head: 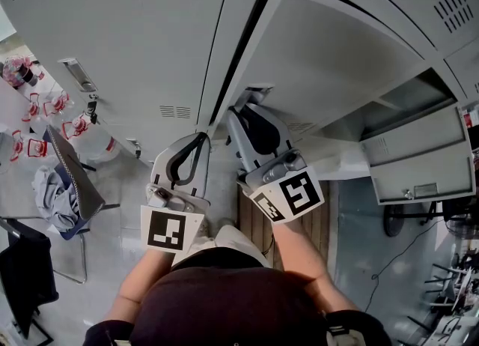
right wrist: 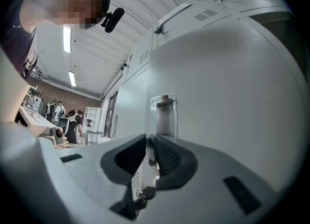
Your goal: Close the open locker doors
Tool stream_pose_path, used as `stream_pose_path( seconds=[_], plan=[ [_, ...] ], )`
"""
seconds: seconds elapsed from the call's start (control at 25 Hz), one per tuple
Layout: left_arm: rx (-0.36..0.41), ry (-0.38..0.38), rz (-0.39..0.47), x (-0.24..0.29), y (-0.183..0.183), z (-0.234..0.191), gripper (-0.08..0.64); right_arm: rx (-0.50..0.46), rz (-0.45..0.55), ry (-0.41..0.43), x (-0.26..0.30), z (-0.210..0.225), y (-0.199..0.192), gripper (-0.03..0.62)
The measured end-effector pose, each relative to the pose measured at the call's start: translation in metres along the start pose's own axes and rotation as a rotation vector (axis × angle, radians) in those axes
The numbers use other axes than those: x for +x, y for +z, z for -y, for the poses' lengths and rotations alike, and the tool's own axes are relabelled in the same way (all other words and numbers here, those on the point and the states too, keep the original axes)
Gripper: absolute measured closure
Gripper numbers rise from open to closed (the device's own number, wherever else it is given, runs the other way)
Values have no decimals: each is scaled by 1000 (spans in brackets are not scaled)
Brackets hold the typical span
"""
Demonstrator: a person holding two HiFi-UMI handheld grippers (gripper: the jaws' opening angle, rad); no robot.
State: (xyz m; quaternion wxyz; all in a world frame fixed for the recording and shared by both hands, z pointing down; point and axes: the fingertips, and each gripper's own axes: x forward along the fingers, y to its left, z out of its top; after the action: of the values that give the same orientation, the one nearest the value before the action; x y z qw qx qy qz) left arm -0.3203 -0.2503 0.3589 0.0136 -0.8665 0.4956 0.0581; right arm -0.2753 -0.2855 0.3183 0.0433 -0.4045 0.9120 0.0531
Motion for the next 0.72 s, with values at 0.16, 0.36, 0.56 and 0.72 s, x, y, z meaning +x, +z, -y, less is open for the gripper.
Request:
stream_pose_path(
  seconds=[0.16, 0.36, 0.56, 0.72],
  plan=[
    [-3, 0, 1, 2, 0, -2, 558, 3, -9, -22, 6, 4, -1, 538],
    [-2, -2, -6, 5, -3, -2, 557, 5, -17, -46, 12, 10, -2, 540],
    [-6, 3, -8, 7, -4, -4, 558, 8, -21, -62, 17, 14, -2, 545],
    [-11, 8, -8, 8, -5, -6, 558, 11, -25, -74, 20, 17, -3, 545]
  ],
)
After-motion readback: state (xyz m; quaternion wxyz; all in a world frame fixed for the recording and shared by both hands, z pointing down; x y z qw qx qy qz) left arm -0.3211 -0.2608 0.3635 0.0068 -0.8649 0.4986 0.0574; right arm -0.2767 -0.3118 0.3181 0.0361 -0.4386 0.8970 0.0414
